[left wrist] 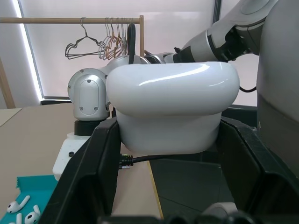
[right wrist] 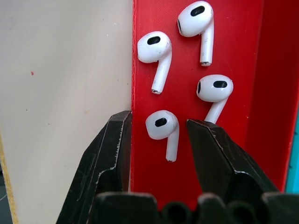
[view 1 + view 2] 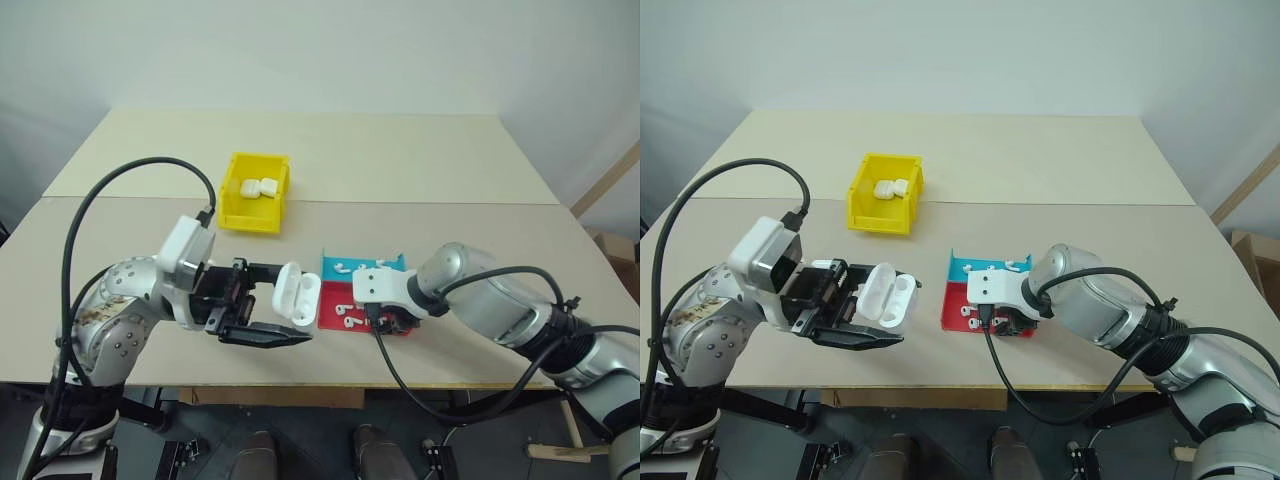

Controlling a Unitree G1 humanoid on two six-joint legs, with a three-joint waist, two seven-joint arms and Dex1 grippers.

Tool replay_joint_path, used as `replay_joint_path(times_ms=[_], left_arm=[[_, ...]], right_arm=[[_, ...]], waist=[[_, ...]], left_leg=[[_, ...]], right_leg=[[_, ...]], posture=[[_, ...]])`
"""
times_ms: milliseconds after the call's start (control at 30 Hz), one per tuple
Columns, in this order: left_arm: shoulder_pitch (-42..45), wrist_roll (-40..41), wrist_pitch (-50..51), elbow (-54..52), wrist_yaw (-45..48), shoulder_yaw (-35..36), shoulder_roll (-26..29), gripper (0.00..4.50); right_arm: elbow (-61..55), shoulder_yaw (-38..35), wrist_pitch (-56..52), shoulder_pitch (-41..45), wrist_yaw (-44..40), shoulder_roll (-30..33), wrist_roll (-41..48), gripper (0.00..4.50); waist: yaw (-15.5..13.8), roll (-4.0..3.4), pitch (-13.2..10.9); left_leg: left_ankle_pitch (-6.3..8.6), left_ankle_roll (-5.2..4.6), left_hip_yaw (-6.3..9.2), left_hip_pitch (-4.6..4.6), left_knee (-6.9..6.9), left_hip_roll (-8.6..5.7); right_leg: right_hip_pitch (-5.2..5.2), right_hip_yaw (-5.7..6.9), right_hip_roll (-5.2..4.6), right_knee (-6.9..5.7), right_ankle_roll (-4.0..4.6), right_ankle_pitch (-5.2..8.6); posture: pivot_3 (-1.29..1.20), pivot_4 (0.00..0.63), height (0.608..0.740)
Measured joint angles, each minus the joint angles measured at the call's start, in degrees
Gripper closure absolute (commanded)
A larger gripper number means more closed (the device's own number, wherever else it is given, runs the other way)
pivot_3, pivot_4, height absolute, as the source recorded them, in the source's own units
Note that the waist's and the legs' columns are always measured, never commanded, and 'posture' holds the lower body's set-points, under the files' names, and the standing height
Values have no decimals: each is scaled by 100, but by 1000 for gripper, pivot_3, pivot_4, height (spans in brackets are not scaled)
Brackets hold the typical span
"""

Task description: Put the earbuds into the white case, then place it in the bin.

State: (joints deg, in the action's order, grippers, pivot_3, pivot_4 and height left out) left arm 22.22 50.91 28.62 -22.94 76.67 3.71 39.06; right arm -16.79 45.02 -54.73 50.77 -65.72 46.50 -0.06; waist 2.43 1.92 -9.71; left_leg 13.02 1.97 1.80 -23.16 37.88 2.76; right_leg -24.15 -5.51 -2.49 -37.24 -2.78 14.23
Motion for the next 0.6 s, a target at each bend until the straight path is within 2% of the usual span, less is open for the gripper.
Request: replay_joint_path(times_ms=[33,100,233,467,600], left_arm=[[-12,-6,-10,4,19,1,6,1731],[-26,-11,-55,29,50,2,7,1731],[-79,-49,-146,71,107,14,31,1731],[-239,-128,-254,138,216,82,82,1731],[-435,-132,-365,180,412,195,139,1731]], right_arm=[[7,0,19,-3,-7,-10,-38,2243],[22,0,62,-7,-43,-26,-93,2621],[26,2,213,-33,-111,-40,-129,3787],[-14,-185,58,-156,-158,-52,-84,3859],[-349,-925,-622,-375,-215,-51,473,3859]], waist=[[0,0,0],[0,0,0],[8,-1,0],[3,0,0],[0,-1,0]], left_leg=[[0,0,0,1,0,0],[0,0,0,2,0,0],[0,0,0,5,0,0],[0,0,0,2,0,0],[0,0,0,-2,-1,0]], right_leg=[[1,0,0,0,0,0],[2,0,0,0,0,0],[3,0,0,0,0,0],[2,0,0,0,0,0],[-1,0,0,1,0,0]], posture=[[0,150,740],[0,150,740],[0,150,740],[0,150,740],[0,150,740]])
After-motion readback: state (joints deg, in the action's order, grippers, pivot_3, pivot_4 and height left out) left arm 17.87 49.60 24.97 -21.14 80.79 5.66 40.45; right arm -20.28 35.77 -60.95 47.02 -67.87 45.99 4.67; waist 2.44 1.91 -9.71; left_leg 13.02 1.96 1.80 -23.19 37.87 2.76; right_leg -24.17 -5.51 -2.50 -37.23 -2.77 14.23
